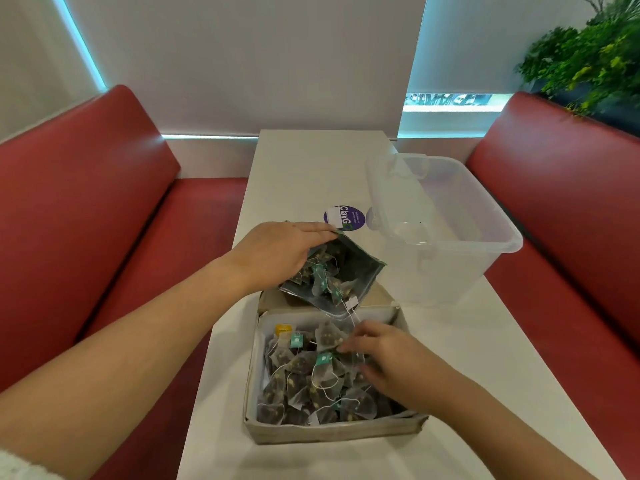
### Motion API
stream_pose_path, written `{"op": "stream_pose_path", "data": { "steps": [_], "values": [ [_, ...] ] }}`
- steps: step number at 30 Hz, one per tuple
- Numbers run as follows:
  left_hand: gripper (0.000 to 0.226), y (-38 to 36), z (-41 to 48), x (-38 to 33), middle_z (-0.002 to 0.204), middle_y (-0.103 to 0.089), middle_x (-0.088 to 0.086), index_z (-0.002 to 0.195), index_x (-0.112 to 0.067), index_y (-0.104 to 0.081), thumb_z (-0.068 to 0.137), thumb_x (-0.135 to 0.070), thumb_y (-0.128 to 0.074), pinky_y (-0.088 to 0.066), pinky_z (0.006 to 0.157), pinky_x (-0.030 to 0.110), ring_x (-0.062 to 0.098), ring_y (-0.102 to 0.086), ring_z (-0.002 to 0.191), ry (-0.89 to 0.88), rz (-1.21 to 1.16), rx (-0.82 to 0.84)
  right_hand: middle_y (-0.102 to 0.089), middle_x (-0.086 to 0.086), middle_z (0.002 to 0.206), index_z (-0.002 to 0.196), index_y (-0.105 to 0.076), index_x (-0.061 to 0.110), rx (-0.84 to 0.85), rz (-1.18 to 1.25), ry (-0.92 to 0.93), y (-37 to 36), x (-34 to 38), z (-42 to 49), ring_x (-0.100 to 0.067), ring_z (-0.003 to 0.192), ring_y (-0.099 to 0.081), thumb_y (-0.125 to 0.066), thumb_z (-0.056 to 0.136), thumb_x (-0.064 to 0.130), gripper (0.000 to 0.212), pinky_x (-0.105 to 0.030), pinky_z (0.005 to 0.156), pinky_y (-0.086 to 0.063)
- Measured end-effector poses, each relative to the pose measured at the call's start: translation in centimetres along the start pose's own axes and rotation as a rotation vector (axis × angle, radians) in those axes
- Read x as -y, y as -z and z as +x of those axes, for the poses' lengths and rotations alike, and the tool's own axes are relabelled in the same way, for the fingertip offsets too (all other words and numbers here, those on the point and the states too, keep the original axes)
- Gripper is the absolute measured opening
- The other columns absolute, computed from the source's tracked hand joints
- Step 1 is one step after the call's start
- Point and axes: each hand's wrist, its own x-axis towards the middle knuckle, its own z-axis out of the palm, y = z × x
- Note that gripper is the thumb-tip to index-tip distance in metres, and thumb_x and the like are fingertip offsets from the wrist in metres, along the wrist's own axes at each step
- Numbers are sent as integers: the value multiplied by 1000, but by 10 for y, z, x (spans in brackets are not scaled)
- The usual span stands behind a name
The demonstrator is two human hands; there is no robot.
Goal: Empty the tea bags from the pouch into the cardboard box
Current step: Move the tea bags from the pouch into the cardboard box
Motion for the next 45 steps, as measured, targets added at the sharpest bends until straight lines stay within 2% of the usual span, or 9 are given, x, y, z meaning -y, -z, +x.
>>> {"op": "stream_pose_path", "data": {
  "steps": [7, 10, 15, 21, 26, 32, 36, 40, 45],
  "values": [
    [50, 1, -2, 2, 147, -38, -21, 139, -33, -43, 94, -11, -40, -47, 93, 31, 9, -53, 120, 3, -10, 1, -42, 11, 147, 137, -48, 33, 304, 62, 117, -13, 18, 7, -11, 131, -38, -44, 81, -10, 71, -24, 109, -27],
    [52, 3, -2, 3, 146, -37, -23, 139, -34, -43, 93, -10, -41, -46, 91, 28, 6, -52, 121, -3, -13, -3, -60, 10, 128, 124, -62, 28, 66, 93, 74, 4, 16, 7, -5, 116, -51, -47, 87, 1, 49, -17, 101, -39],
    [52, 5, -1, 4, 146, -38, -23, 140, -34, -43, 93, -11, -43, -46, 95, 28, 7, -52, 121, -7, -43, 2, -63, -3, 119, 118, -64, 14, -286, -46, 85, 27, 14, 41, -22, 106, -56, -56, 86, 3, 34, -34, 91, -49],
    [53, 7, 0, 3, 146, -38, -22, 139, -33, -43, 92, -8, -43, -42, 102, 28, 5, -48, 125, -7, -74, -6, -12, -15, 155, 149, -15, 18, 222, -270, -292, 9, 8, 140, -39, 139, -19, -60, 87, 17, 76, -49, 114, -24],
    [54, 7, -1, 4, 147, -37, -21, 140, -32, -42, 92, -8, -42, -44, 101, 33, 9, -52, 123, -11, -82, -33, -50, -15, 133, 139, -40, 14, 338, -248, -311, -13, -2, 171, -32, 112, -52, -50, 93, 16, 47, -42, 99, -44],
    [56, 2, -1, 8, 148, -35, -21, 141, -33, -40, 91, -8, -43, -47, 96, 30, 10, -54, 120, 1, -48, -79, -54, -21, 119, 114, -59, 3, 153, -146, -265, -6, 3, 144, -36, 102, -57, -51, 90, 6, 25, -40, 79, -46],
    [57, 1, 2, 7, 150, -32, -22, 143, -34, -37, 92, -8, -42, -49, 94, 34, 12, -56, 118, 6, -30, -55, -47, -18, 125, 117, -57, 6, 82, -170, -210, 0, 14, 122, -34, 103, -54, -54, 88, 5, 29, -42, 88, -48],
    [56, -1, 2, 8, 150, -31, -22, 144, -34, -35, 93, -10, -42, -51, 91, 36, 13, -58, 115, 4, -6, -40, -45, -14, 126, 120, -57, 5, -56, -214, -119, 5, 19, 94, -32, 109, -50, -56, 88, 4, 33, -35, 93, -44],
    [58, -8, 4, 7, 151, -28, -23, 145, -36, -32, 94, -9, -41, -51, 89, 33, 12, -57, 115, 4, 38, -39, -59, -5, 100, 99, -70, 10, -229, -97, 13, 11, 17, 48, -19, 84, -59, -69, 78, 0, 23, -14, 77, -41]
  ]
}}
